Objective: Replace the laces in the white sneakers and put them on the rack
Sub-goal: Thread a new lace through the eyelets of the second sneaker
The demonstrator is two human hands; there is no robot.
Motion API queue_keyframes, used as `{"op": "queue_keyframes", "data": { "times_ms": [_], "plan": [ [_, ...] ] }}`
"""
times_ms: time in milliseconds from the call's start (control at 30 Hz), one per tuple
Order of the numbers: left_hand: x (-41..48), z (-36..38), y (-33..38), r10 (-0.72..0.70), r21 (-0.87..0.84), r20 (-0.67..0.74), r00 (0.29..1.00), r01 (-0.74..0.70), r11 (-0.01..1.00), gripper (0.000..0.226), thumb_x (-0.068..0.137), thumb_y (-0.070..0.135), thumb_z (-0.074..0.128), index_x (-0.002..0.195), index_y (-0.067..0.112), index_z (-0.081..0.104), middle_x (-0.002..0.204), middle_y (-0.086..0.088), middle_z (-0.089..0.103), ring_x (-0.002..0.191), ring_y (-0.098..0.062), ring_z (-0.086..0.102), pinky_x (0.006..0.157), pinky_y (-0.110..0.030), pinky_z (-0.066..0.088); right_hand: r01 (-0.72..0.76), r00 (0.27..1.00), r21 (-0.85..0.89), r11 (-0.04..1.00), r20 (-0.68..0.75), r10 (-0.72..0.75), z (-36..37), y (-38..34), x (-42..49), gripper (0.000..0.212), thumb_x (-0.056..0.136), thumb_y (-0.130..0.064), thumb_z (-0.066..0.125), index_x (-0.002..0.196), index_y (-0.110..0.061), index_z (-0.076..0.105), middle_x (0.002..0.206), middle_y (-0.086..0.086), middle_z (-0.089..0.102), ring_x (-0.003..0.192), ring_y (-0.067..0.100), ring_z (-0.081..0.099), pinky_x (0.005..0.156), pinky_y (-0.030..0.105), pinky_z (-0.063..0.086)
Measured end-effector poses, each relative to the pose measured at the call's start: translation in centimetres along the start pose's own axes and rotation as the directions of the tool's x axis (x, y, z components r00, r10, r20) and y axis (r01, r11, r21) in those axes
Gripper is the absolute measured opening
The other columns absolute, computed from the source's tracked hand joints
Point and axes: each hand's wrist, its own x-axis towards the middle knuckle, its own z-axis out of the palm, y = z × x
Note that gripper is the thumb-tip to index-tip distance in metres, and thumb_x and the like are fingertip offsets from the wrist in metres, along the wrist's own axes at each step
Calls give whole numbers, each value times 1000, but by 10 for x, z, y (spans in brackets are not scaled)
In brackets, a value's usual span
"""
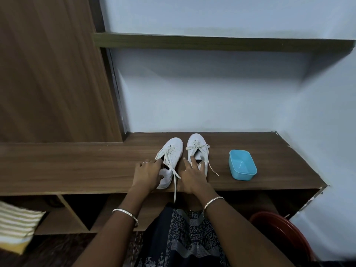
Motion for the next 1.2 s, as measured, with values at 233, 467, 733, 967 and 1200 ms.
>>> {"op": "queue_keyframes", "data": {
  "times_ms": [233,467,733,967,1200],
  "plan": [
    [2,11,-2,13,23,23,1000,-13,1000,43,87,46,62,124,27,53,130,5,56,124,-21,48,95,-41,37,112,985,-97,989,-121,-124,25,30,-37,28,65,-44,76,80,-20,76,164,0,23,152,34,1,112,72,13],
    [4,13,7,20,-53,128,992,-13,999,68,79,38,73,134,23,35,136,1,54,123,-28,51,98,-45,35,92,936,457,884,-344,80,4,42,-49,21,79,-24,60,93,-22,76,124,-1,65,123,22,51,100,41,43],
    [13,22,8,20,109,127,992,-34,993,49,84,40,68,125,21,47,133,1,54,127,-25,46,107,-46,27,-168,973,179,969,-125,191,0,32,-9,64,92,-32,60,149,-18,34,150,4,41,137,25,36,102,44,38],
    [42,19,23,106,87,34,994,-109,990,36,86,37,64,116,23,53,120,4,62,125,-21,47,110,-48,18,-215,966,232,949,-92,241,5,35,33,27,96,-17,58,122,-9,57,123,11,61,125,29,49,90,40,49],
    [78,17,42,157,18,-19,987,-157,987,34,87,41,62,117,27,52,116,10,62,121,-19,49,113,-50,11,-170,970,346,923,-109,220,-11,49,46,18,95,-17,55,112,-12,61,114,10,63,108,29,61,84,36,49]
  ]
}}
